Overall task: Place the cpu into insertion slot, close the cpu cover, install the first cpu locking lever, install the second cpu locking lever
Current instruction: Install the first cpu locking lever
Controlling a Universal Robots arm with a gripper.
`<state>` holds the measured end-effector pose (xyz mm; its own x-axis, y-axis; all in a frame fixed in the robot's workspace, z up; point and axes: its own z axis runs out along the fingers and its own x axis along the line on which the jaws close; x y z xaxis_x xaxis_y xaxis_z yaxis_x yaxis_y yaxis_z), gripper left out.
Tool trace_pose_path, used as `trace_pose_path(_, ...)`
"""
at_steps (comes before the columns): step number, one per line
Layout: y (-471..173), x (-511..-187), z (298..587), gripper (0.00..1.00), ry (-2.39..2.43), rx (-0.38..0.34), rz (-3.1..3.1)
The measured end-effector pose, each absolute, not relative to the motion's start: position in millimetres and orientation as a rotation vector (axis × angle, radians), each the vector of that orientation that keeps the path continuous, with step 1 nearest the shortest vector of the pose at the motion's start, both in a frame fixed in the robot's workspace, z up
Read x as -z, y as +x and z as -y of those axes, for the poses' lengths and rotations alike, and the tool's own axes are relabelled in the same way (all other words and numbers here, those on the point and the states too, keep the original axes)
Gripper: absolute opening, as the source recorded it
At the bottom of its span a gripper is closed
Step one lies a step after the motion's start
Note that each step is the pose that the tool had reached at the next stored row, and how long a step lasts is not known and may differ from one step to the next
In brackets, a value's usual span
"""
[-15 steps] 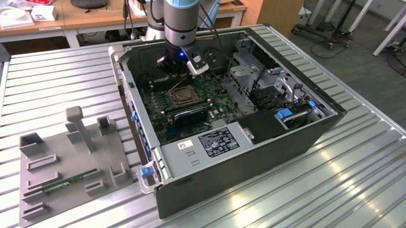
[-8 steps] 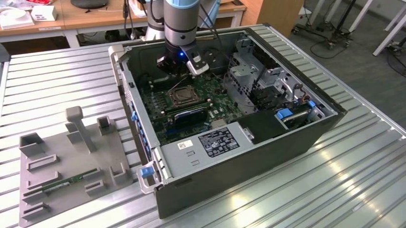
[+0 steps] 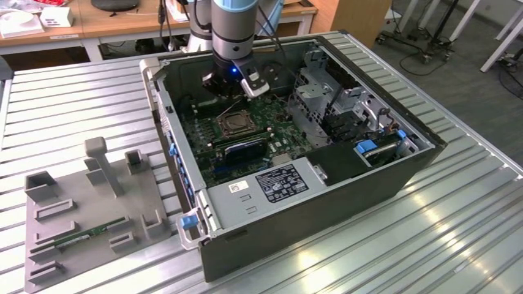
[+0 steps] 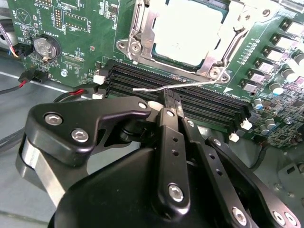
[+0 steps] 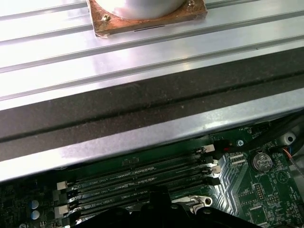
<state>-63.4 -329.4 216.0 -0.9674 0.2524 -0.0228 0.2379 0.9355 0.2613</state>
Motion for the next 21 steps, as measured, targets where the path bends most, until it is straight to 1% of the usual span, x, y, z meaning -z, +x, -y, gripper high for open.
trace_pose_path(21,-55,-204,330,0.11,0.385,-0.399,-3.035)
